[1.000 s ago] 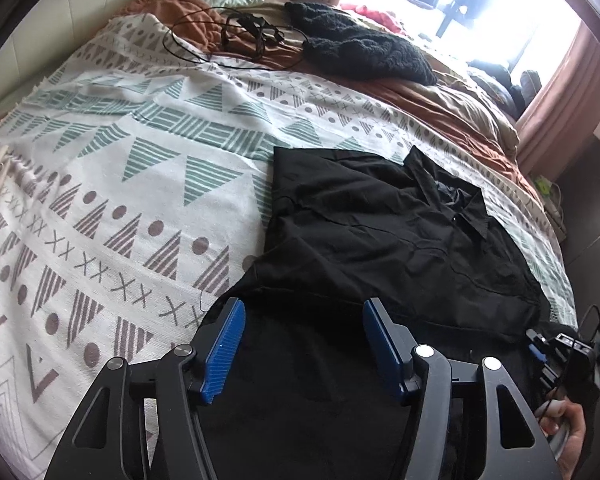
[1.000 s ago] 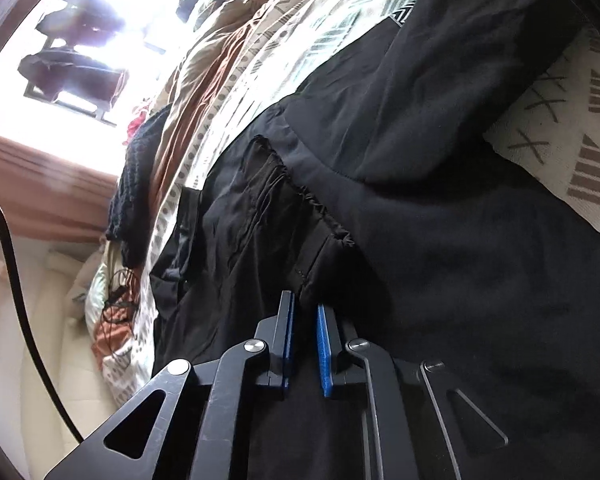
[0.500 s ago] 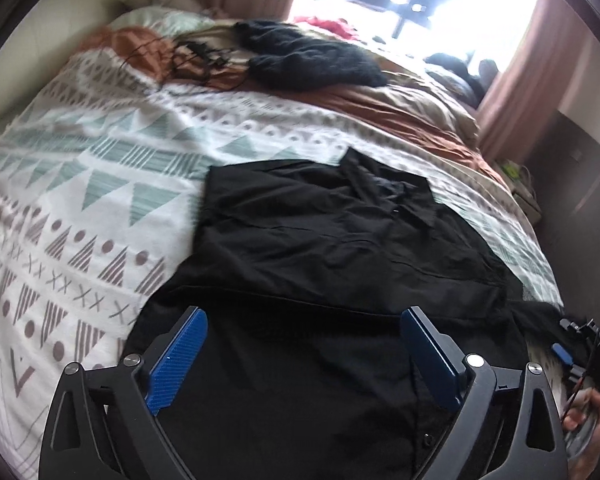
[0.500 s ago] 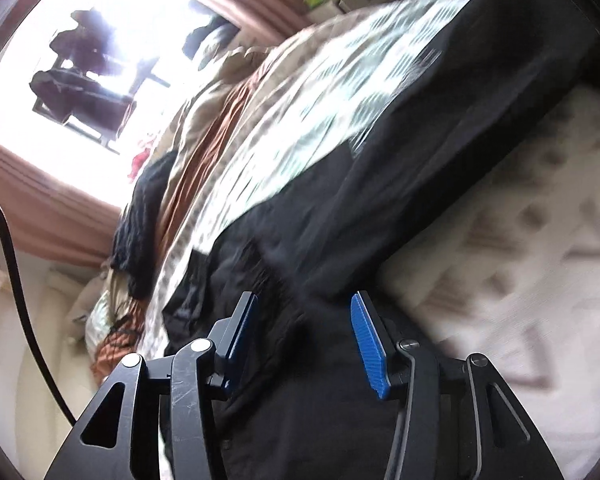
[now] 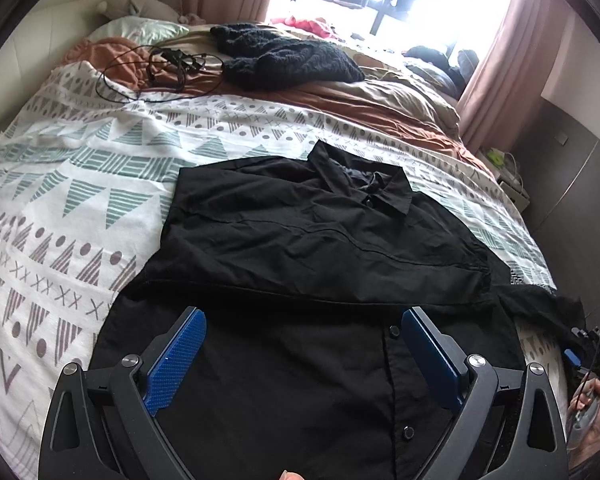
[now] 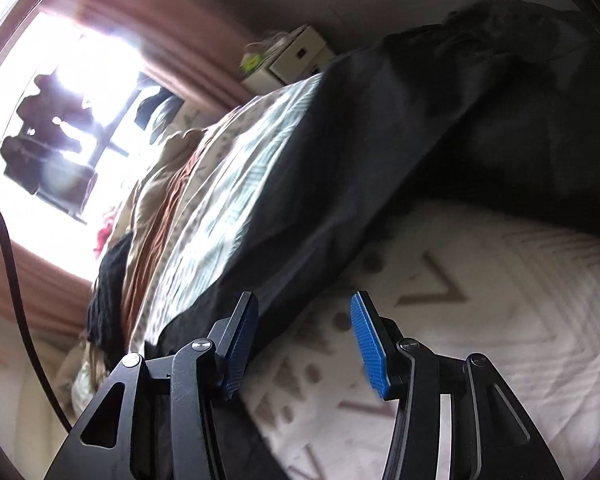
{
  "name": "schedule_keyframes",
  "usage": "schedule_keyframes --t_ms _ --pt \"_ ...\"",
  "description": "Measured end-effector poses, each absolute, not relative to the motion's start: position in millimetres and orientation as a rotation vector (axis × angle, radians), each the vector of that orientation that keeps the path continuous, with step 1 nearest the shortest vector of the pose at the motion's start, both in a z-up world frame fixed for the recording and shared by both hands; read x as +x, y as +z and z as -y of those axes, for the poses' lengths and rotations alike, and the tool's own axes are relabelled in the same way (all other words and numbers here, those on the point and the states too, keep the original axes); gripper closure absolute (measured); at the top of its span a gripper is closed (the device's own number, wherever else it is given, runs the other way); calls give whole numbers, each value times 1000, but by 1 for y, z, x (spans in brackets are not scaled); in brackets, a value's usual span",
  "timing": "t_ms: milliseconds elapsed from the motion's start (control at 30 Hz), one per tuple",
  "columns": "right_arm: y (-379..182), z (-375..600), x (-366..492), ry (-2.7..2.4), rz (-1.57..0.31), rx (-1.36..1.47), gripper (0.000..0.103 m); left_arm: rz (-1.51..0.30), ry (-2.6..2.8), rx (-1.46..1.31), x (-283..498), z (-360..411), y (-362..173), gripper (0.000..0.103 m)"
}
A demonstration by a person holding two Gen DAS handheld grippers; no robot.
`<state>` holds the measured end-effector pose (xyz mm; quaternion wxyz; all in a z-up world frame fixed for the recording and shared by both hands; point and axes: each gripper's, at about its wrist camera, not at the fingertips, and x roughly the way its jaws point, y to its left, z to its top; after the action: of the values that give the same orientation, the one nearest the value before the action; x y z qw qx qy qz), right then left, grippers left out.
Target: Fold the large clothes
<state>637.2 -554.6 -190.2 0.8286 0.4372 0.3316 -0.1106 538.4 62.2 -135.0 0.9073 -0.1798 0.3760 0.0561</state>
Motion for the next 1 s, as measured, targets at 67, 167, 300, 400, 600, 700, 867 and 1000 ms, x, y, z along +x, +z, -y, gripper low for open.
schedule_keyframes --t_ms 67,167,300,400,600,700,867,1000 --pt "-195 561 637 -230 -694 949 54 -772 125 -375 538 -63 -135 4" --pt "-199 567 641 -257 -662 956 54 -765 129 -383 537 -67 -135 4" --pt "-203 575 649 -292 -645 942 58 -770 137 -388 538 -71 -136 4" --pt "-206 569 653 -236 -630 947 98 -752 149 -398 535 -77 -133 4" --pt "-153 541 645 -77 -489 865 99 -729 152 -419 530 -88 -125 4" --pt "-118 510 642 -6 -453 798 99 -722 138 -442 527 -92 -121 4" --pt "-75 459 638 108 -409 729 99 -685 128 -436 514 -97 -106 5" --pt "-56 415 641 181 -415 686 99 -665 133 -443 500 -112 -97 5"
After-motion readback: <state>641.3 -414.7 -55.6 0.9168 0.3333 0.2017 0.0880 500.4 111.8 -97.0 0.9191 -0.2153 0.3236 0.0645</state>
